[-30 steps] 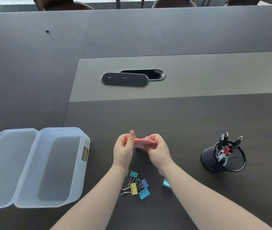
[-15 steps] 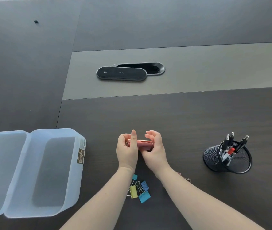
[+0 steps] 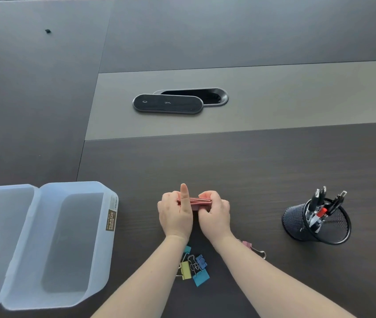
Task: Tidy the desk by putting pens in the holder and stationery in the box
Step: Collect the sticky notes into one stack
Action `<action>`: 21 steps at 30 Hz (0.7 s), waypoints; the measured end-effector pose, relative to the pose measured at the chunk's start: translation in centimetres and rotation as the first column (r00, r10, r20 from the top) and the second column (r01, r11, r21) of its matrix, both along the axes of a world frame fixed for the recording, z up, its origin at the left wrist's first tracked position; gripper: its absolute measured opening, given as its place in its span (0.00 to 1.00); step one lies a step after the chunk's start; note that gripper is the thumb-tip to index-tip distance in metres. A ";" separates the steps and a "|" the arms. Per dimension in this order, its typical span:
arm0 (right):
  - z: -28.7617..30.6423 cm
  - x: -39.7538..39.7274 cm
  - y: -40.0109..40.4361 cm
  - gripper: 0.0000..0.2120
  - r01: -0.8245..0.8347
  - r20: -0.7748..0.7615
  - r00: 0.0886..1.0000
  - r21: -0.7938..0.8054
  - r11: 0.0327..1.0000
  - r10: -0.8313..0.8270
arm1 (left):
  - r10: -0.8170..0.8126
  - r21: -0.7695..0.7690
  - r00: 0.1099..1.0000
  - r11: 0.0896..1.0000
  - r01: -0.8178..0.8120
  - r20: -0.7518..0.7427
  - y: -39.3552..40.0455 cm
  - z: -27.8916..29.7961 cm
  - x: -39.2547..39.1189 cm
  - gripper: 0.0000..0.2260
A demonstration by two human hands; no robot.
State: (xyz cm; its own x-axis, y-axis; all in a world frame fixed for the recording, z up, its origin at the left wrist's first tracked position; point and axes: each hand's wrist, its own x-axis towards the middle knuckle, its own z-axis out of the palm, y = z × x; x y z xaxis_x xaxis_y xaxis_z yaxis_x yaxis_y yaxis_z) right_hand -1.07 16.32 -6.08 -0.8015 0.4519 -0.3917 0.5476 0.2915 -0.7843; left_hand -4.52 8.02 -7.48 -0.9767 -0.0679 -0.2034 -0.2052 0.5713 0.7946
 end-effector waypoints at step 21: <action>4.6 -2.4 0.5 0.24 -0.075 -0.034 0.997 -0.257 0.963 0.068 | -0.231 -0.020 0.972 0.973 0.232 0.046 -9.3 10.5 -6.1 0.10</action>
State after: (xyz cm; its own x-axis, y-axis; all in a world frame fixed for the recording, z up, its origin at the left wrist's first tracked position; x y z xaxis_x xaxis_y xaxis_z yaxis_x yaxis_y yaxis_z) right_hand -3.46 16.85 -1.46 -0.8390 0.2794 -0.4669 0.5119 0.1147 -0.8513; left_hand -10.61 -1.28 2.98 -0.9570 0.1530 -0.2466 -0.0989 0.6269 0.7728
